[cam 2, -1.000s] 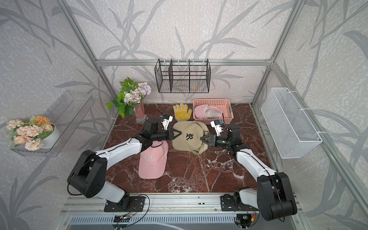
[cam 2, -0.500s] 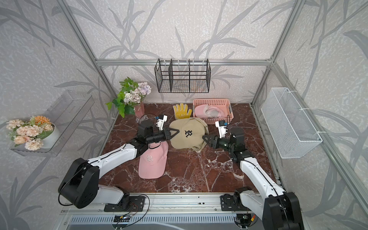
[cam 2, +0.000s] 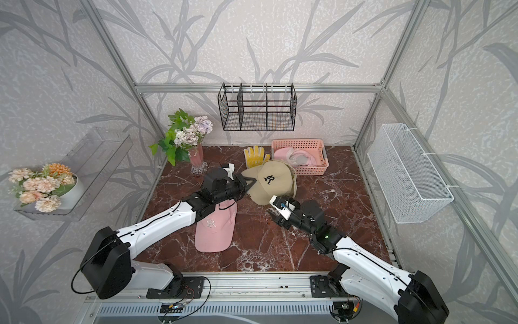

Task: Turn the baseball cap inside out
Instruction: Turn over the baseball cap.

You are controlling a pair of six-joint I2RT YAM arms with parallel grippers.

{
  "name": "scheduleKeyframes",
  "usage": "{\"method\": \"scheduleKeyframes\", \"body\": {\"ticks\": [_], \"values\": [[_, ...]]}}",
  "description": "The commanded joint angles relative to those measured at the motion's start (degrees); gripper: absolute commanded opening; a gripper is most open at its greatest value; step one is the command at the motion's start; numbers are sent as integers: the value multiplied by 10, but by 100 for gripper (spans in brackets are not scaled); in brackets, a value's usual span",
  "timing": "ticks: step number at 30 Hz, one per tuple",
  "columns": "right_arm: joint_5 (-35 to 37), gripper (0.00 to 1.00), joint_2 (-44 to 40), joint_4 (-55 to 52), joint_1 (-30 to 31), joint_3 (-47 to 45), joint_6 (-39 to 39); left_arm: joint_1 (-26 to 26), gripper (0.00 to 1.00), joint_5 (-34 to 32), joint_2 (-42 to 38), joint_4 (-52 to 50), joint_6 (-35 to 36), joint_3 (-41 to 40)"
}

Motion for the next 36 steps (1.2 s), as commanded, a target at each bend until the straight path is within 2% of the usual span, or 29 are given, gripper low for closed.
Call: {"method": "scheduleKeyframes", "body": {"ticks": [1,8,15,17,19,23,26,28,29,30,33,36], "values": [[95,67,18,83,23,-11,-111,-4,0,-39,-15,-36,-61,23],[169,67,84,162,46,-9,-173,-13,0,-25,-17,-24,-102,10],[193,67,158,225,55,5,-207,-19,0,-17,-17,-14,-121,4],[215,66,178,273,57,7,-211,-21,0,-14,-17,-14,-127,3],[248,62,202,316,62,12,-219,-25,0,-14,-19,-18,-142,-1],[308,43,262,381,88,31,-263,-32,2,-3,-11,0,-163,-11],[358,20,317,495,101,30,-297,-34,14,8,0,19,-161,-12],[397,4,352,552,126,36,-341,-34,31,16,4,43,-150,-17],[419,0,369,573,131,42,-360,-35,43,13,5,51,-140,-17],[435,0,384,596,132,46,-373,-36,54,7,4,50,-126,-14],[466,0,391,594,134,52,-368,-41,74,-30,-7,24,-74,-2],[482,0,345,489,133,62,-292,-42,79,-64,-24,26,-28,-7]]}}
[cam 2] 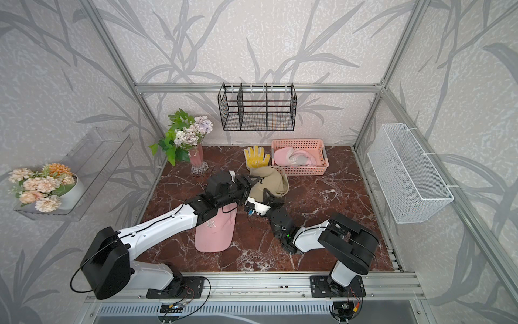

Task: Turn the baseball cap inside out
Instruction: Turn over the baseball cap.

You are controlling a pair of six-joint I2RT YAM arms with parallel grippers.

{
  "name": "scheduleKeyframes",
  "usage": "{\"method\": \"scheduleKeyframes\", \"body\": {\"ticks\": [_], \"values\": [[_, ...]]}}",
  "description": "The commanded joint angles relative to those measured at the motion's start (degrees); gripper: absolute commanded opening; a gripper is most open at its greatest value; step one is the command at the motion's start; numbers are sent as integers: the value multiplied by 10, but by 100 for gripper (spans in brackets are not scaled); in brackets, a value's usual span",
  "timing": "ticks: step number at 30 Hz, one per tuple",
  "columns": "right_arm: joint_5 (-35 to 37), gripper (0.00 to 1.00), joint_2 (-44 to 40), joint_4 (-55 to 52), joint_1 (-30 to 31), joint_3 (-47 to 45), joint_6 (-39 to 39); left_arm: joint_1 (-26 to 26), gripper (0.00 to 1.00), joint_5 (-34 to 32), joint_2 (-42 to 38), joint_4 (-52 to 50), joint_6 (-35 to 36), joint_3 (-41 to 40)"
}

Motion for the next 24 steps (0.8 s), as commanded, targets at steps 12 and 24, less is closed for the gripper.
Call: {"method": "scheduleKeyframes", "body": {"ticks": [12,24], "values": [[-186,0,-261,-643,-98,139,422,0,90,-196,-133,38,494,10],[-416,0,-323,-812,-193,195,526,1,100,51,-81,-168,1086,116]]}}
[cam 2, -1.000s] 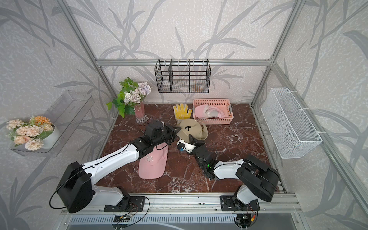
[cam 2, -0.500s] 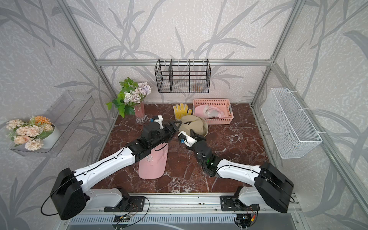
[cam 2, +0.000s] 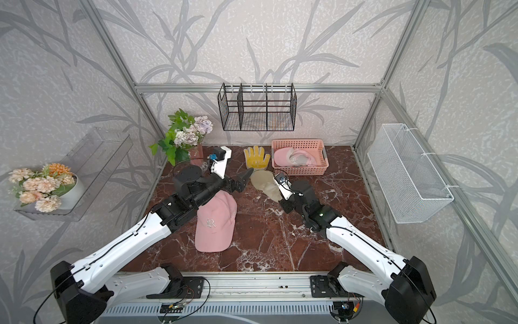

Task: Turn the baseball cap inside out
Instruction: Turn over the baseball cap.

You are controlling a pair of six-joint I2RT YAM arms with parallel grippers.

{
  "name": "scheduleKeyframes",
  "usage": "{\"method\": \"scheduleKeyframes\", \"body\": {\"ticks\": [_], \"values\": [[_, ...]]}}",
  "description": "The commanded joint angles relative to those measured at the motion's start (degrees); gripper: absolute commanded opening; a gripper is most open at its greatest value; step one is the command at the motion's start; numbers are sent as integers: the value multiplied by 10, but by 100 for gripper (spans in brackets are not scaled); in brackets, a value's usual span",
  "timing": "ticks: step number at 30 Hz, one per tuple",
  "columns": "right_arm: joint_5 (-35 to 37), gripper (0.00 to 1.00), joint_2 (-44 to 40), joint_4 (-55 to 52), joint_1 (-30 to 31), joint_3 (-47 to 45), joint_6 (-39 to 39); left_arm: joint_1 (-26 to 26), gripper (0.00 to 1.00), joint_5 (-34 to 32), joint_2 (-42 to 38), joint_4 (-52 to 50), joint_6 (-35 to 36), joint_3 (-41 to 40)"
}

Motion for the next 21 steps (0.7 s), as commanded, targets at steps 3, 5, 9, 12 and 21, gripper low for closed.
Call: {"method": "scheduleKeyframes", "body": {"ticks": [3,5,9,12,21], "values": [[-86,0,-28,-49,-12,31,37,0,100,84,73,-139,215,51],[-97,0,-31,-57,-13,36,39,0,100,105,96,-159,241,71],[-121,0,-38,-63,-14,40,39,0,99,156,132,-185,264,97],[-135,0,-39,-63,-15,41,38,-1,96,182,150,-182,266,101],[-179,0,-46,-43,-29,28,49,0,23,254,180,-191,265,114]]}}
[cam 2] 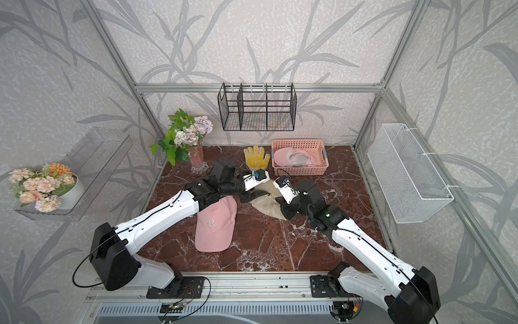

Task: Turn the baseball cap inside out
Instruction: Turn over the baseball cap.

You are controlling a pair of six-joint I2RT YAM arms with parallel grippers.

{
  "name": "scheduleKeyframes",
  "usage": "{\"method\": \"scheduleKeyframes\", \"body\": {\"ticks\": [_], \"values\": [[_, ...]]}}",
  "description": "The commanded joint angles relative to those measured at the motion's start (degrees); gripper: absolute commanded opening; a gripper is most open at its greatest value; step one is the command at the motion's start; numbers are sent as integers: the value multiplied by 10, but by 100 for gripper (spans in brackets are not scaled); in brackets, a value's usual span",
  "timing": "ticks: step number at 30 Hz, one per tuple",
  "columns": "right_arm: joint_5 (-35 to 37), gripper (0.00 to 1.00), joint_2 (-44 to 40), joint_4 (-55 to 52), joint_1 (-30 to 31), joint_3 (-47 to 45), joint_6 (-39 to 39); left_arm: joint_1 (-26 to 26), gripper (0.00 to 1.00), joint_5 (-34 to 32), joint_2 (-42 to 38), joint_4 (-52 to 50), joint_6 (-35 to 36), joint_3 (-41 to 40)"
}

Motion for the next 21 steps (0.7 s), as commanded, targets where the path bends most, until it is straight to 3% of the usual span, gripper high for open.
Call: {"method": "scheduleKeyframes", "body": {"ticks": [1,3,10,21], "values": [[-49,0,-20,42,-14,6,18,-3,11,49,14,-20,2,30],[-86,1,-19,51,-30,-4,27,-1,0,34,10,-20,-19,39],[-223,33,8,80,-76,-41,36,44,0,110,-27,-23,-51,59],[-308,40,16,110,-96,-85,30,108,0,154,-73,5,-83,45]]}}
